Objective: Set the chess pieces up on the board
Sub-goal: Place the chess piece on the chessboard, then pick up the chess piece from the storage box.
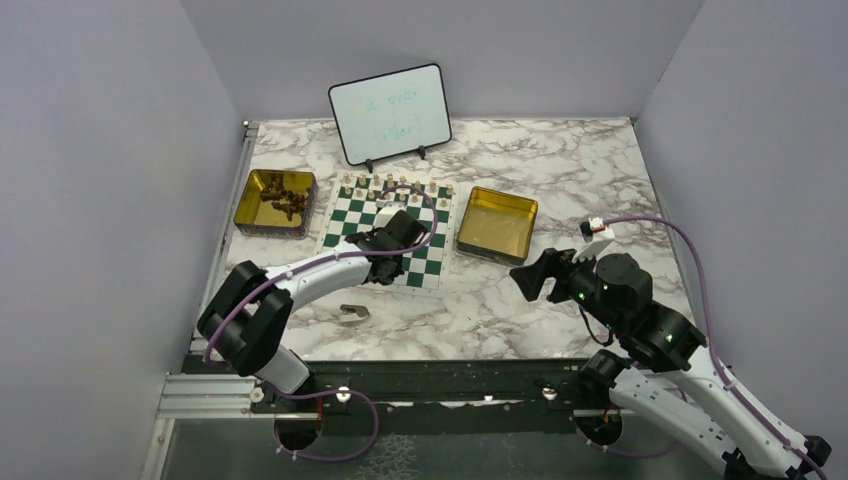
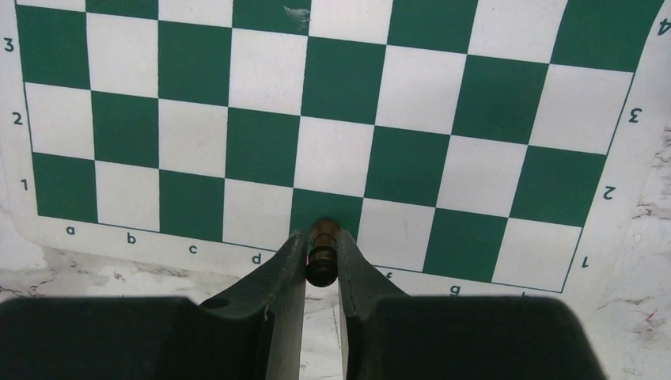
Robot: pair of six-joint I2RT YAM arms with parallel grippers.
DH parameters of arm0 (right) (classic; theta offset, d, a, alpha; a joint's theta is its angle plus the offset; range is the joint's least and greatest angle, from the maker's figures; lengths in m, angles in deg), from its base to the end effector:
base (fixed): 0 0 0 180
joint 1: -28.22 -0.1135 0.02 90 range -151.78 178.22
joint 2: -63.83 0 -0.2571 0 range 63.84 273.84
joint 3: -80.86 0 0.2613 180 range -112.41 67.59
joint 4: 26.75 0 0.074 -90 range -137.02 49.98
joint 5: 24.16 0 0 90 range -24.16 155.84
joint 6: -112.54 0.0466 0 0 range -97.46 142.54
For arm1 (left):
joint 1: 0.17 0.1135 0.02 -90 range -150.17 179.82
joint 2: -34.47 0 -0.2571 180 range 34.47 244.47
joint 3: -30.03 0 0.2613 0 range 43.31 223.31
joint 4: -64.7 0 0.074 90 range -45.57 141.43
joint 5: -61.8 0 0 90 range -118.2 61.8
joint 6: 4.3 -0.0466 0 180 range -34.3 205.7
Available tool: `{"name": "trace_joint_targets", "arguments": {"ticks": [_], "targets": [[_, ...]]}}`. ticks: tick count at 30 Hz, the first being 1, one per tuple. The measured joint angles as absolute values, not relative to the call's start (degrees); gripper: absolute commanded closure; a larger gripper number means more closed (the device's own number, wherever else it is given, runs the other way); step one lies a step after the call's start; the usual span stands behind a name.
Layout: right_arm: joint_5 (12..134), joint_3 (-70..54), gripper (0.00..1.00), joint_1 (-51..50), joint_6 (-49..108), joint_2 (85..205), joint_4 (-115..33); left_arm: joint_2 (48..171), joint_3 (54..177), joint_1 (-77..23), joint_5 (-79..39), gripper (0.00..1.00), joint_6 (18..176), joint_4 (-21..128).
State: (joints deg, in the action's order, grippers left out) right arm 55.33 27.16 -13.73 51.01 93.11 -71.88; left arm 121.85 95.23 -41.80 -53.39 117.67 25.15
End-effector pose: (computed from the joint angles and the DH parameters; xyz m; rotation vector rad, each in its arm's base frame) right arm 0.1141 0.0911 0.3049 -0.1072 1.9772 0.6388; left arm 0.2413 -0.1879 0.1694 0.0701 2.4934 0.0699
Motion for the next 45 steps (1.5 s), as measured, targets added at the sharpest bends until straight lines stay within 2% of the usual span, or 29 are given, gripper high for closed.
{"name": "trace_joint_targets", "arguments": {"ticks": [7,15,18,20,22,23,29,36,41,45], "targets": [[55.12,27.16,0.13,-13.73,51.01,92.89,-71.9,121.94,94.92,-41.8,-53.52,0.63,117.91,25.17],[55.14,27.16,0.12,-13.73,50.99,92.89,-71.9,121.83,95.32,-41.8,-53.54,0.38,118.02,24.6],[55.16,27.16,0.07,-13.73,50.99,93.07,-71.86,120.89,96.76,-41.8,-53.54,0.29,117.71,23.09],[55.18,27.19,0.01,-13.73,51.01,93.46,-71.86,119.86,98.27,-41.78,-53.54,0.2,117.3,22.26],[55.23,27.19,0.0,-13.73,51.06,94.14,-71.84,118.57,100.34,-41.54,-53.54,0.04,116.38,21.67],[55.23,27.16,0.0,-13.73,51.01,94.56,-71.84,117.94,101.68,-41.32,-53.54,0.01,115.83,21.41],[55.62,27.16,0.0,-13.73,51.01,96.33,-71.84,116.47,107.36,-37.6,-53.32,0.01,112.8,20.56],[56.56,27.23,0.0,-13.73,51.01,97.22,-71.53,116.36,112.08,-22.94,-49.1,0.02,108.88,19.2],[58.35,27.27,0.0,-13.73,51.01,97.86,-69.65,116.49,113.74,-13.39,-46.41,0.25,107.24,19.64],[59.36,27.27,0.0,-13.73,50.99,99.87,-69.15,118.02,114.09,-5.17,-43.81,0.34,107.22,20.73]]}}
